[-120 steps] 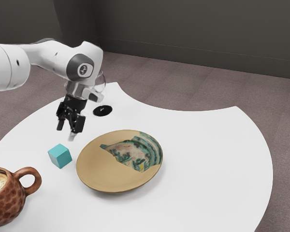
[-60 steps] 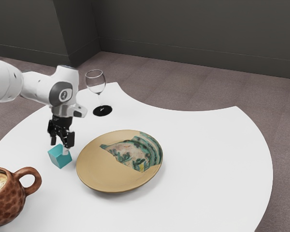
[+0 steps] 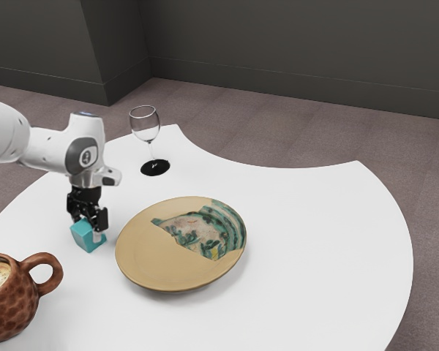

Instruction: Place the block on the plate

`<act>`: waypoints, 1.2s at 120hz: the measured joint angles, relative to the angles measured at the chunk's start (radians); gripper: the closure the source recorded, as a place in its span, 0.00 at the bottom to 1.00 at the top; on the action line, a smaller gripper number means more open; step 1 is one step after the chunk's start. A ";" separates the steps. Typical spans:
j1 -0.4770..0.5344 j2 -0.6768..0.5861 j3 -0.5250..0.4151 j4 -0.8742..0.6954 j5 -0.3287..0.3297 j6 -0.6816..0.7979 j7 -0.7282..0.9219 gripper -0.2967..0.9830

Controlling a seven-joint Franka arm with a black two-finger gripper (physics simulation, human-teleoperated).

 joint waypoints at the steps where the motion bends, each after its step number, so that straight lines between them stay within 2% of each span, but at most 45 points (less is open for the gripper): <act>1: 0.000 0.000 0.000 -0.001 -0.001 0.001 0.000 0.26; 26: 0.001 0.001 0.000 -0.004 -0.010 0.013 0.003 0.38; 107: -0.004 -0.050 0.000 -0.031 -0.007 0.025 0.006 0.46; 122: -0.018 -0.097 -0.005 -0.034 -0.006 0.022 0.006 0.46; 144: -0.103 -0.257 -0.039 -0.094 -0.008 0.008 0.005 0.46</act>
